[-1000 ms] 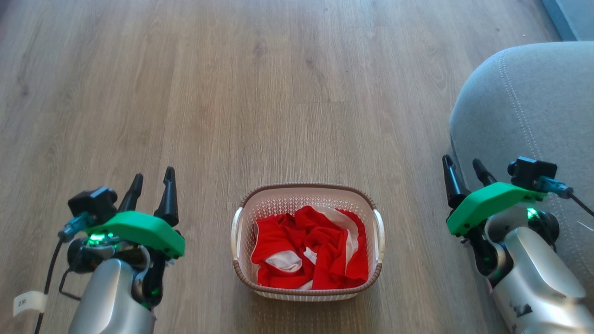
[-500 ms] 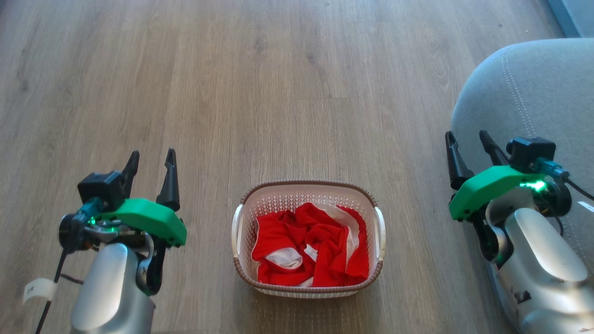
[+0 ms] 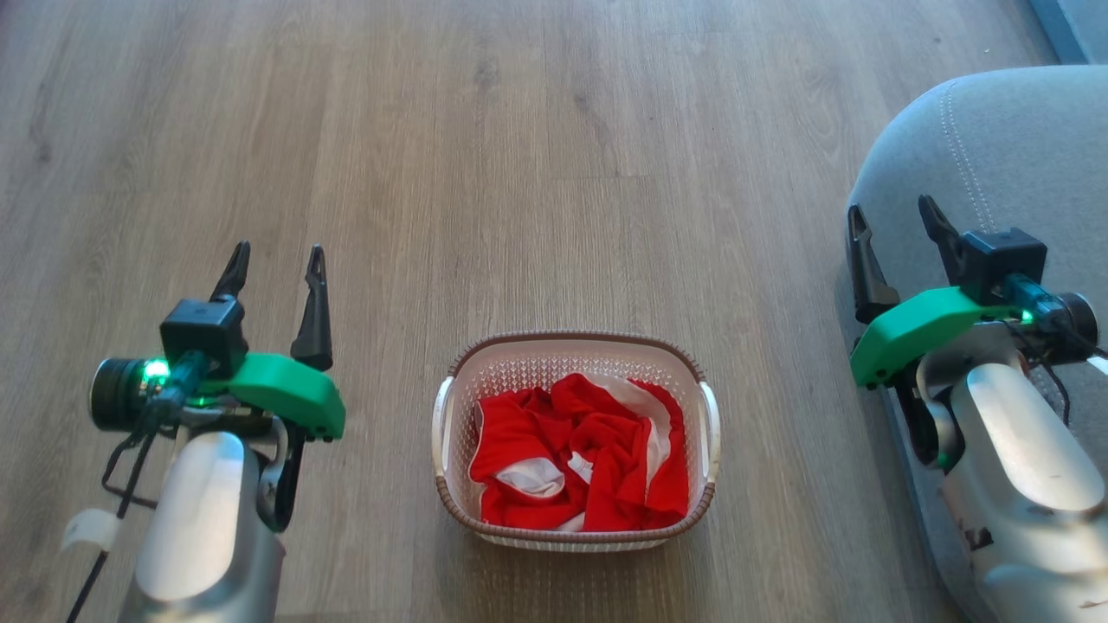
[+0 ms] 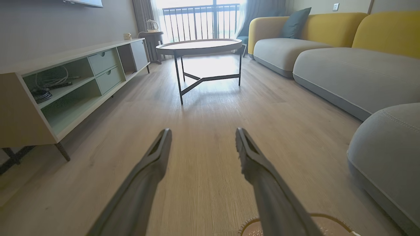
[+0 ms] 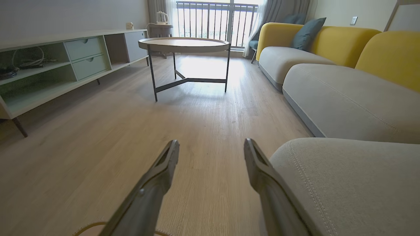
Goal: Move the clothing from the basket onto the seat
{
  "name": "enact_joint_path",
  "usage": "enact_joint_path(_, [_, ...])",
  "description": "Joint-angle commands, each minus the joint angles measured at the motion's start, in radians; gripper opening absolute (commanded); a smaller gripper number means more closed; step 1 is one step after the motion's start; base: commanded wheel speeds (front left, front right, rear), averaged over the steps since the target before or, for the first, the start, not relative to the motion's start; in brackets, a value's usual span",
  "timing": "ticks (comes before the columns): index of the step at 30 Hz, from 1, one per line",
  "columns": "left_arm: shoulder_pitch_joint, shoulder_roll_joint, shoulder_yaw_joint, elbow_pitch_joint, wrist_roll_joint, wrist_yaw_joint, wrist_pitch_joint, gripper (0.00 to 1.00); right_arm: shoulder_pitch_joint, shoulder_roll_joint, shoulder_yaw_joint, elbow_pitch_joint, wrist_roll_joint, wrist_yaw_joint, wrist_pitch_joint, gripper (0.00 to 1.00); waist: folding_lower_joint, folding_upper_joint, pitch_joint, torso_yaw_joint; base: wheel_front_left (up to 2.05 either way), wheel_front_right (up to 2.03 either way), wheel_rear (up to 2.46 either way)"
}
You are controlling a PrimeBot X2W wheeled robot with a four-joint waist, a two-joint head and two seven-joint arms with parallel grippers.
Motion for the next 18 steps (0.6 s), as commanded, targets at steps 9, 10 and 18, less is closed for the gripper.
enact_joint_path(9, [-0.053,0.007,0.051,-0.032,0.036,0.014,-0.021,1.00,-0.006,0.006,-0.005,-0.058,-0.051,0.007,-0.020,1.00,0.0000,0.0000,-0.001,-0.004,0.00,0.00,0.00])
enact_joint_path(10, [-0.053,0.006,0.052,-0.031,0.036,0.014,-0.021,1.00,-0.004,0.006,-0.006,-0.060,-0.051,0.007,-0.020,1.00,0.0000,0.0000,-0.001,-0.004,0.00,0.00,0.00])
enact_joint_path(18, [-0.047,0.000,0.063,-0.026,0.040,0.014,-0.021,1.00,0.003,0.006,-0.016,-0.060,-0.056,0.007,-0.020,1.00,0.0000,0.0000,0.000,0.000,0.00,0.00,0.00])
